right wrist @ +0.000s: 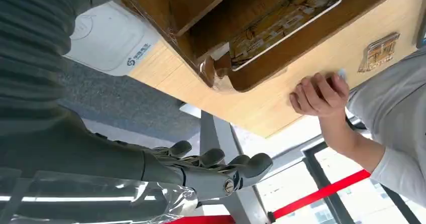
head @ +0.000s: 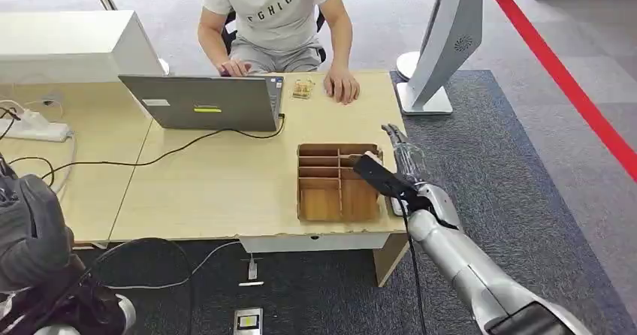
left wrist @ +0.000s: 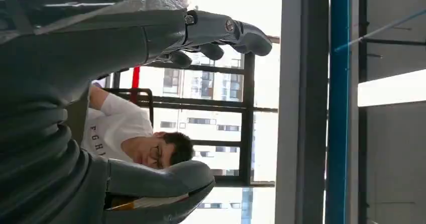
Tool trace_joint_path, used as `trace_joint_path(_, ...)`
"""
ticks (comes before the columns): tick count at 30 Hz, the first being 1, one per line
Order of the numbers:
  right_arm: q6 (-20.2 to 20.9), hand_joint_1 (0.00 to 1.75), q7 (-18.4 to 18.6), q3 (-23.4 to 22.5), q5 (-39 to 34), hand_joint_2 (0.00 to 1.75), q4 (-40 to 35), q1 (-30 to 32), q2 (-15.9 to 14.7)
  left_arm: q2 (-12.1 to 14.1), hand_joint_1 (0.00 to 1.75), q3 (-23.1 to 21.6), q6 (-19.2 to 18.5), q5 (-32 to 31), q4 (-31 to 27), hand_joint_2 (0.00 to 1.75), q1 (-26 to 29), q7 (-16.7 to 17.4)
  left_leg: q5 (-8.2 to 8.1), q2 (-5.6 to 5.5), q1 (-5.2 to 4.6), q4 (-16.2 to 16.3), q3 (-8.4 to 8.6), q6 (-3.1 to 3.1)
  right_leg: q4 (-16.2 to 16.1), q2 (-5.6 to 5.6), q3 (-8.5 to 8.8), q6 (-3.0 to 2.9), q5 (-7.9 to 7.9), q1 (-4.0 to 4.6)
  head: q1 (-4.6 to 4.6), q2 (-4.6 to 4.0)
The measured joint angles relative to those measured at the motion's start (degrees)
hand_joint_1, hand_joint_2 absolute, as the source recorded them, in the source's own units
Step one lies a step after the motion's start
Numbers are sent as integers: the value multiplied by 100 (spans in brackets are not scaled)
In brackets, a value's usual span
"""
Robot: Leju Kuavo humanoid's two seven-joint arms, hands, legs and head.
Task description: Pass the card to the sensor for recognition and then transmit it.
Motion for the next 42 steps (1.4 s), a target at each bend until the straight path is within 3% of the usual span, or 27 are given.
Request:
trace_joint_path(14, -13, 2, -77, -114, -304, 175, -404, 27, -85, 0, 0, 0, -2, 35, 48, 175, -1, -22, 0, 0, 0, 0, 1, 0, 0, 0, 0, 0, 0, 0, 0, 0)
trace_joint_path(15, -2, 12, -72, -120, -300, 175, -443, 33, -92, 0, 0, 0, -2, 33, 50, 175, -1, -22, 0, 0, 0, 0, 1, 0, 0, 0, 0, 0, 0, 0, 0, 0)
trace_joint_path(17, 33, 49, -55, -129, -271, 175, -549, 55, -122, 0, 0, 0, -2, 35, 52, 175, 0, -22, 0, 0, 0, 0, 1, 0, 0, 0, 0, 0, 0, 0, 0, 0)
trace_joint_path(18, 57, 93, -39, -129, -256, 175, -610, 70, -133, 0, 0, 0, 0, 42, 52, 175, 0, -22, 0, 0, 0, 0, 1, 0, 0, 0, 0, 0, 0, 0, 0, 0)
trace_joint_path(19, 77, 150, -22, -129, -249, 175, -656, 89, -144, 0, 0, 0, 0, 50, 55, 175, 0, -22, 0, 0, 0, 0, 0, 0, 0, 0, 0, 0, 0, 0, 0, 0)
trace_joint_path(21, 131, 145, -9, -129, -249, 175, -734, 128, -151, 0, 0, 0, -2, 63, 57, 175, -1, -22, 0, 0, 0, 0, 0, 0, 0, 0, 0, 0, 0, 0, -2, 0)
trace_joint_path(22, 158, 133, -9, -127, -249, 175, -765, 146, -151, 0, 0, 0, 0, 63, 59, 175, -1, -22, 0, 0, 0, 0, 0, 0, 0, 0, 0, 0, 0, 0, 0, 0)
trace_joint_path(23, 186, 99, -7, -123, -247, 175, -796, 165, -151, 0, 0, 0, -2, 63, 63, 175, -1, -22, 0, 0, 0, 0, 0, 0, 0, 0, 0, 0, 0, 0, -2, 0)
trace_joint_path(25, 232, 75, 15, -107, -239, 175, -842, 198, -151, 0, 0, 2, -2, 50, 68, 175, 0, -22, 0, 0, 0, 0, 0, 0, 0, 0, 0, 0, 0, 0, -2, 0)
trace_joint_path(33, 352, 82, -11, -48, -227, 175, -824, 296, -111, 0, 0, 28, -2, -31, 68, 175, 5, 4, 0, -1, 0, -1, -1, 0, 1, 0, 1, 0, 0, 0, 0, 0)
trace_joint_path(34, 367, 66, -11, -37, -223, 175, -813, 300, -109, 0, 0, 31, -2, -30, 68, 175, 5, 4, 0, -1, 0, -1, -1, 0, 1, 0, 1, 0, 0, 0, 0, 0)
trace_joint_path(35, 408, 28, -11, -24, -214, 175, -802, 303, -103, 0, 0, 31, 0, -22, 68, 175, 5, 4, 0, -1, 0, -1, -1, 0, 1, 0, 1, 0, 0, 0, -2, 0)
trace_joint_path(36, 437, 28, -11, -13, -197, 175, -798, 309, -92, 2, 0, 31, -2, -15, 68, 175, 5, 4, 0, -1, 0, -1, -1, 0, 1, 0, 1, 0, 0, 0, 0, 0)
trace_joint_path(37, 457, 0, -11, -7, -182, 175, -789, 317, -81, 2, 0, 31, -2, -13, 68, 175, 5, 4, 0, -1, 0, -1, -1, 0, 0, 0, 1, 0, 0, 0, 0, 0)
trace_joint_path(42, 470, 0, -11, 44, -144, 175, -737, 360, -24, 2, 0, 35, -2, 9, 68, 175, 4, -13, 0, -1, 0, -1, -1, 0, 1, 0, 0, 0, 0, 0, -2, 0)
